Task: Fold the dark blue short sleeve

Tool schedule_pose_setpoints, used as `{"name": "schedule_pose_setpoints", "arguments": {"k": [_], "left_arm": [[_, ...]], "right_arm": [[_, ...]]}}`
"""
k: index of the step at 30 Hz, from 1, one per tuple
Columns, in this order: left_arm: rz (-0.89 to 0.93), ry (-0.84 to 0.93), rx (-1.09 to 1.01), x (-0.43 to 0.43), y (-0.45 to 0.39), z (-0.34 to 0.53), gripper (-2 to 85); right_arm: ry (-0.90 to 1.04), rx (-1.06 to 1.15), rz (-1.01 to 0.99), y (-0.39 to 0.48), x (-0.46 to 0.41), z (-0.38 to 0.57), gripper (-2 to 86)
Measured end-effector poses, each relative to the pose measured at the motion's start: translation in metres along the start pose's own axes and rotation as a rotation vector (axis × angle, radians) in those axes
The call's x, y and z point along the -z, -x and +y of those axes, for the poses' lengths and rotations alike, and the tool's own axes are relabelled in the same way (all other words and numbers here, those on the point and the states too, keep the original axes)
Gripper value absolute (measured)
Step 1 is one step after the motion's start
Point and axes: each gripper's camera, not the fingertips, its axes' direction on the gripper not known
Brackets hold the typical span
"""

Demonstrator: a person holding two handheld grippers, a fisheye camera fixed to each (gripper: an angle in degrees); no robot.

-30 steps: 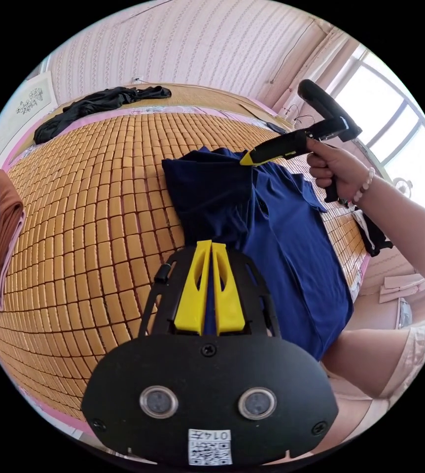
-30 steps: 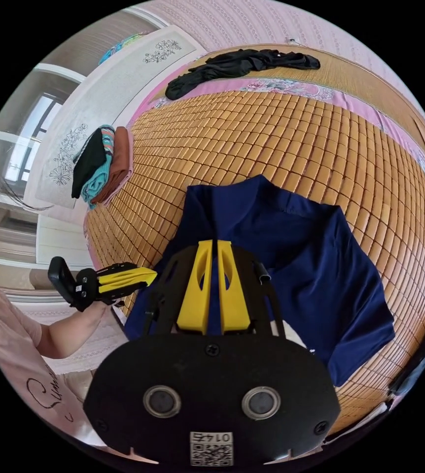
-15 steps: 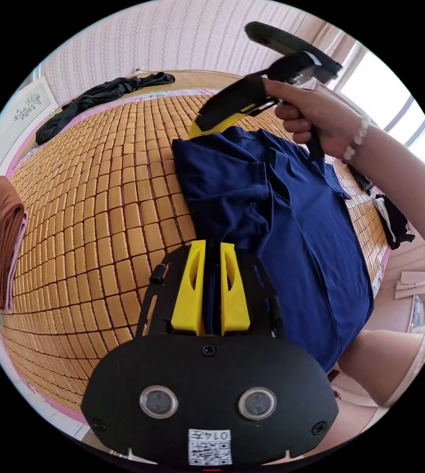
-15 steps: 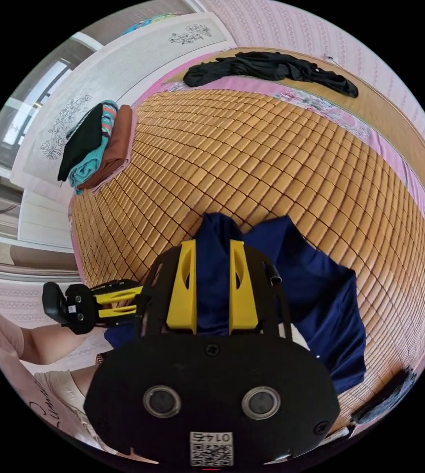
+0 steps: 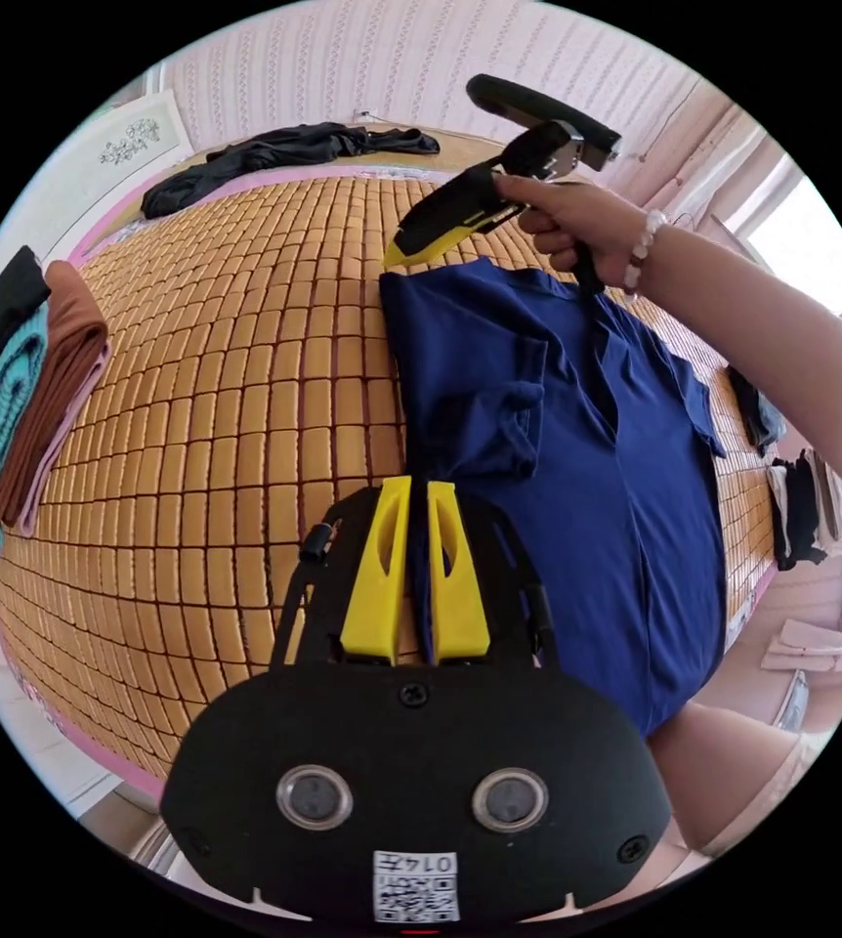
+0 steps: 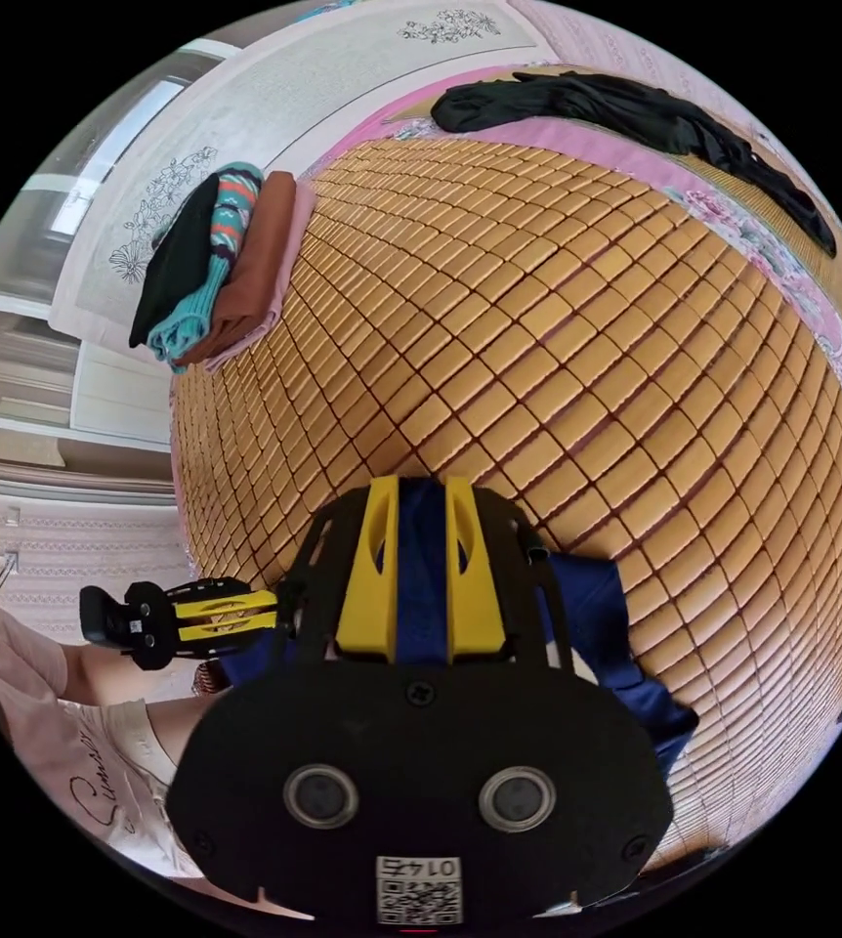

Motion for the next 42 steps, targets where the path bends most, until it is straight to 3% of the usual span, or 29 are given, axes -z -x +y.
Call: {"name": "schedule_pose_setpoints", "arguments": {"k": [5, 10, 17, 27, 32, 36, 38, 42], "left_arm": [[0.029, -0.099, 0.001, 0.029, -0.011, -0.008, 4.6], [0.093, -0.093, -0.069, 0.018, -0.052, -0.029, 5.1], [0.037, 0.049, -0.145, -0.047, -0.091, -0.053, 4.3], [0.082, 0.114, -0.202, -0.044, -0.112, -0.06, 6.4], [0.113, 0.105, -0.316, -0.019, -0.144, -0.083, 6.1], [0.202, 0.061, -0.412, -0.025, -0.188, -0.125, 5.2], [0.36, 0.051, -0.426, -0.041, -0.228, -0.167, 4.9], [0.37, 0.089, -0.54, -0.082, -0.315, -0.223, 3.0]], "right_arm": [[-0.038, -0.011, 0.036, 0.006, 0.054, 0.056, 7.9], [0.025, -0.112, 0.053, 0.006, 0.043, 0.124, 7.6], [0.003, -0.163, 0.089, -0.003, 0.038, 0.164, 0.4], [-0.148, -0.216, 0.044, -0.007, 0.072, 0.223, 2.4], [-0.442, -0.45, 0.004, -0.008, 0.138, 0.361, 6.6], [-0.521, -0.751, 0.092, -0.023, 0.159, 0.48, 7.1], [-0.526, -0.883, 0.101, -0.035, 0.167, 0.537, 7.6], [-0.507, -0.951, 0.102, -0.048, 0.171, 0.578, 9.5]]}}
